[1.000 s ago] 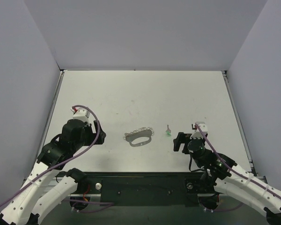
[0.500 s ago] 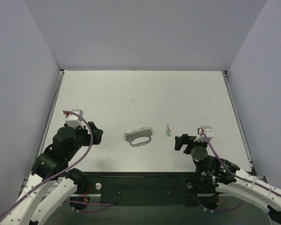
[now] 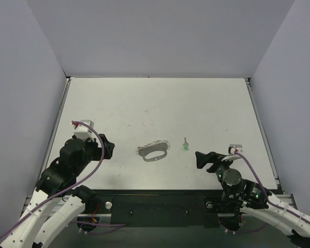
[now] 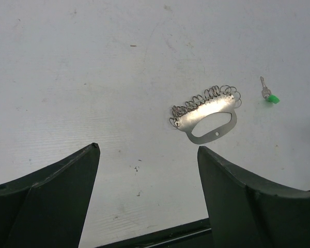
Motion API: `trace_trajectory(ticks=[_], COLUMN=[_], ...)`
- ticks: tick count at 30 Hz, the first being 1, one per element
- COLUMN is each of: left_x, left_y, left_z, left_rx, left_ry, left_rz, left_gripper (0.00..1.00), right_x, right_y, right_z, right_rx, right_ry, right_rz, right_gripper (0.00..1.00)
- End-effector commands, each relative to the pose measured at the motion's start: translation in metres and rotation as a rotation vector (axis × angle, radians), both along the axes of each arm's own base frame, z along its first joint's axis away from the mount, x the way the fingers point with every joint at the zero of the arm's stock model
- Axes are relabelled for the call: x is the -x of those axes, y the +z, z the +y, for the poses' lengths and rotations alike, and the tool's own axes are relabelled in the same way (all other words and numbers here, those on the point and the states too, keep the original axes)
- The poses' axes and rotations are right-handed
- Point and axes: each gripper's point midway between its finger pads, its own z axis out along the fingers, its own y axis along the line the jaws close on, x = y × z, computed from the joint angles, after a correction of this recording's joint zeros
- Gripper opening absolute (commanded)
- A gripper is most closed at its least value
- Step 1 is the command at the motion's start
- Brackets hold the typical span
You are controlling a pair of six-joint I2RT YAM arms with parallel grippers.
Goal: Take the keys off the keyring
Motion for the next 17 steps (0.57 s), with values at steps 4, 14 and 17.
trace_trajectory(ticks=[4,14,17], left_x=[-0.0066,-0.0071,-0.0067], left_y=[0.0107,0.0097,0.0093], left_z=[-0.0017,-0.0019,-0.0014], left_rx=[0.011,0.008,0.008], left_ry=[0.001,0.0,0.002], left_rz=[-0.045,-0.043,-0.044], left_gripper=[0.87,0.87,0.87], right_x=[0.0022,0.0011,0.0011], right_y=[-0.0071,-0.0073,-0.0072], right_z=[0.0012,0.0084,0.0088], right_rx=[-0.016,0.019,0.017], right_ry=[0.004,0.022,0.024], right_rz=[0.015,0.034,0.032], right_gripper=[0.88,0.9,0.93])
